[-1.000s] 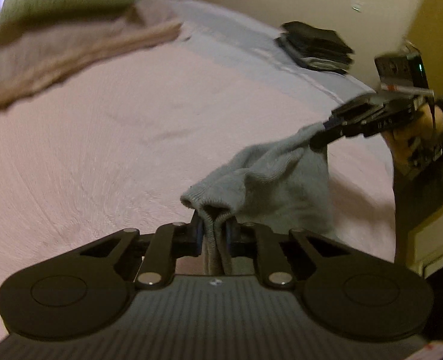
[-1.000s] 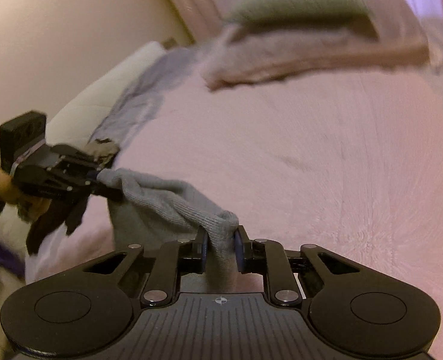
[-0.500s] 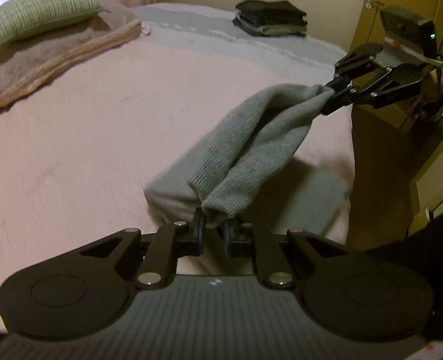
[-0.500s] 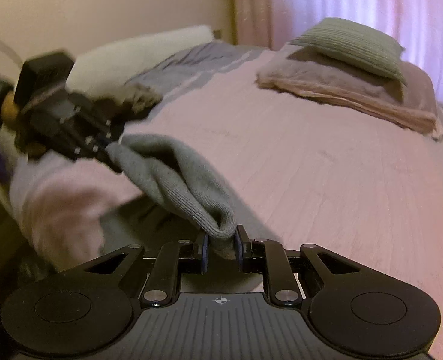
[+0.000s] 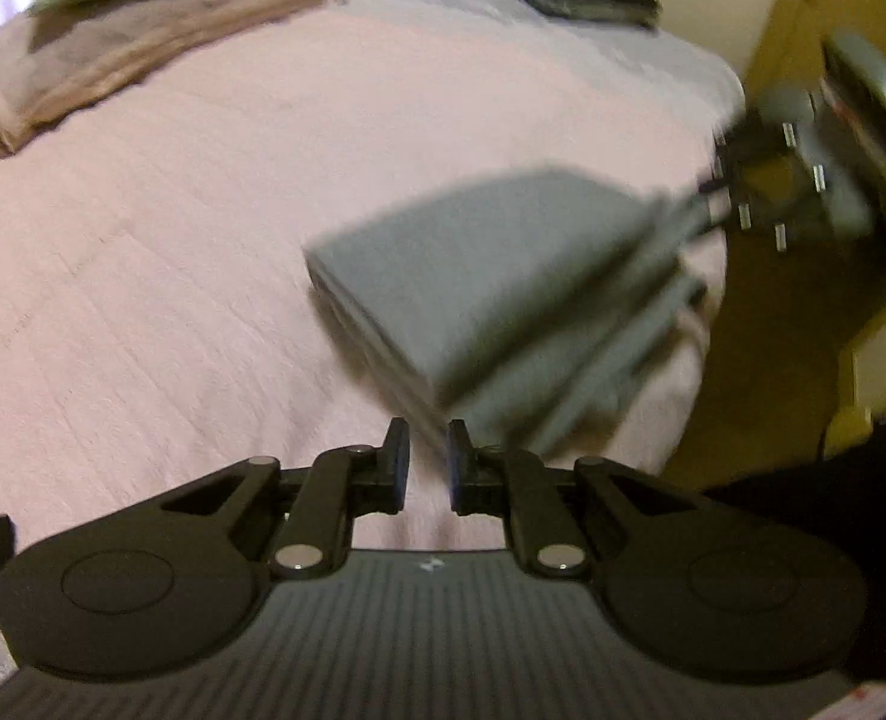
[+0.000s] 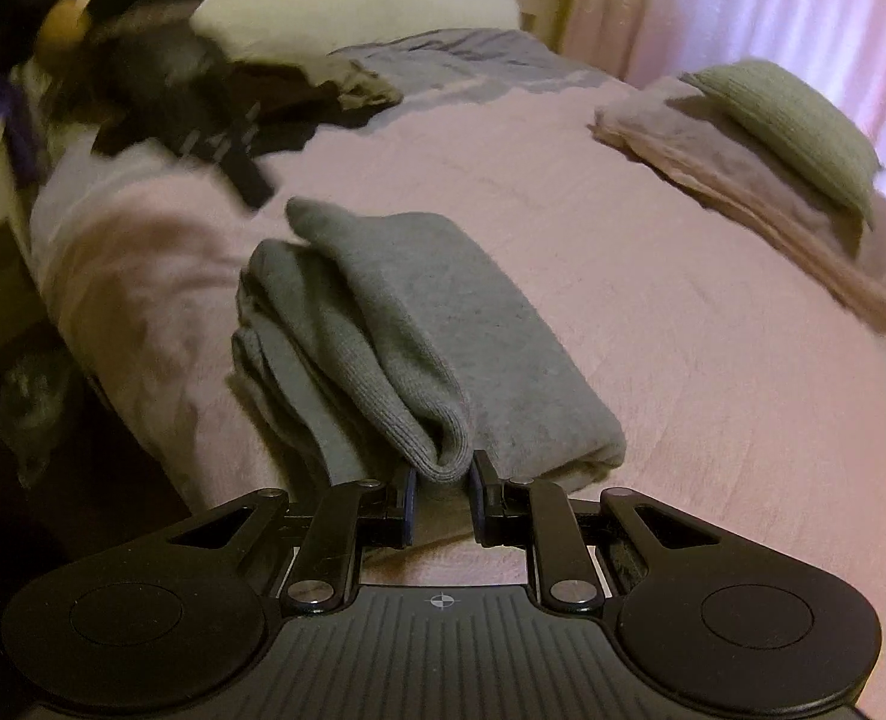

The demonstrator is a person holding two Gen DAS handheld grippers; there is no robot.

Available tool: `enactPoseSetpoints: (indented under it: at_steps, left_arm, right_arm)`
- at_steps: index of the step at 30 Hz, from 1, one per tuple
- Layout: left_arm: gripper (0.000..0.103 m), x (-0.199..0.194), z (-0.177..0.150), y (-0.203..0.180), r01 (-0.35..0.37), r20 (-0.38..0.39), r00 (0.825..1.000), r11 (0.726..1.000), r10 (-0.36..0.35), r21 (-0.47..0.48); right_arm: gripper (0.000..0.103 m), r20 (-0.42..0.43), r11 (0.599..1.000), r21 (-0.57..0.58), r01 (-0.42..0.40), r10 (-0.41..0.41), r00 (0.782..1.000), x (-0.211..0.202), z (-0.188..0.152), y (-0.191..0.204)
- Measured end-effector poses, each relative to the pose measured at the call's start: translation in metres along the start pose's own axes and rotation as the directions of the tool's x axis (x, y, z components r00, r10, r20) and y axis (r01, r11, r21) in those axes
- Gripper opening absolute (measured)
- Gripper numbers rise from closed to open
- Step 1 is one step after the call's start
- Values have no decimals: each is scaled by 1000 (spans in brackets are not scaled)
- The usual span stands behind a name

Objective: Fold large clothes

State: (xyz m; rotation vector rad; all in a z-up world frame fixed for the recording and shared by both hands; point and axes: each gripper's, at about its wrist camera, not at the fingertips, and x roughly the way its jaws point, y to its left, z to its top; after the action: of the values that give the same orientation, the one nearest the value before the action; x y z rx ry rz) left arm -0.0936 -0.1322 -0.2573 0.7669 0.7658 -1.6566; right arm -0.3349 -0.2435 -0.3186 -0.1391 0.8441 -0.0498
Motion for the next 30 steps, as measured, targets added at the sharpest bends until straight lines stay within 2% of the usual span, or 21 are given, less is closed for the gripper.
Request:
enactPoseSetpoints:
  at_steps: [3,5,8,10,12,14,17,20,21,23,25,27,30]
  left_arm:
    - [10,1,34,1,2,65,998,999,1,-40]
    - [12,18,54,0,47,72,997,996,-41,-82]
    - [14,64,72,1,112,-18,993,983,-116,-148]
    - [13,80,72,-3,117,-56,990,984,-126,-135]
    - [13,84,70,-6,114,-72,990,987,-123,-114]
    - [13,81,67,-4,128,-73,988,983,-138,-133]
    - [14,78,66,-2,128,-81,987,984,-139,-124]
    - [14,77,60,-7,131,-90,986,986,-141,-106]
    - [14,76,58,-8,131,-95,985,986,-142,-105]
    - [14,76,54,-10,132,-109,984,985,-144,-107]
    - [14,77,47,-11,129,-135,980,985,-145,-116]
    - [14,77,38,-15,127,-168,975,984,-147,-124]
    - [14,78,24,-21,134,-174,972,981,-158,-142]
  right_arm:
    - [14,-9,1000,-8,-3,3,1000,0,-3,1]
    - [14,-14,1000,-5,-3,3,1000,0,-2,1]
    - [15,-41,1000,-16,-17,16,999,-4,-1,1]
    - [16,-75,999,-11,-43,42,996,-9,0,-3]
    - [17,-109,998,22,-60,62,992,-17,0,-10]
    - [17,-86,991,116,-63,73,994,-28,2,-24]
    - [17,-16,940,329,-87,97,995,-29,10,-49]
    - [17,88,838,527,-140,110,990,-7,20,-66]
    - [17,97,803,575,-159,126,987,4,23,-70]
    - [17,33,749,644,-158,180,983,32,23,-73]
    - [17,-14,740,651,-169,234,972,45,19,-67]
    - [17,-47,758,629,-173,259,965,44,14,-58]
    - [17,-87,773,611,-169,278,956,46,1,-49]
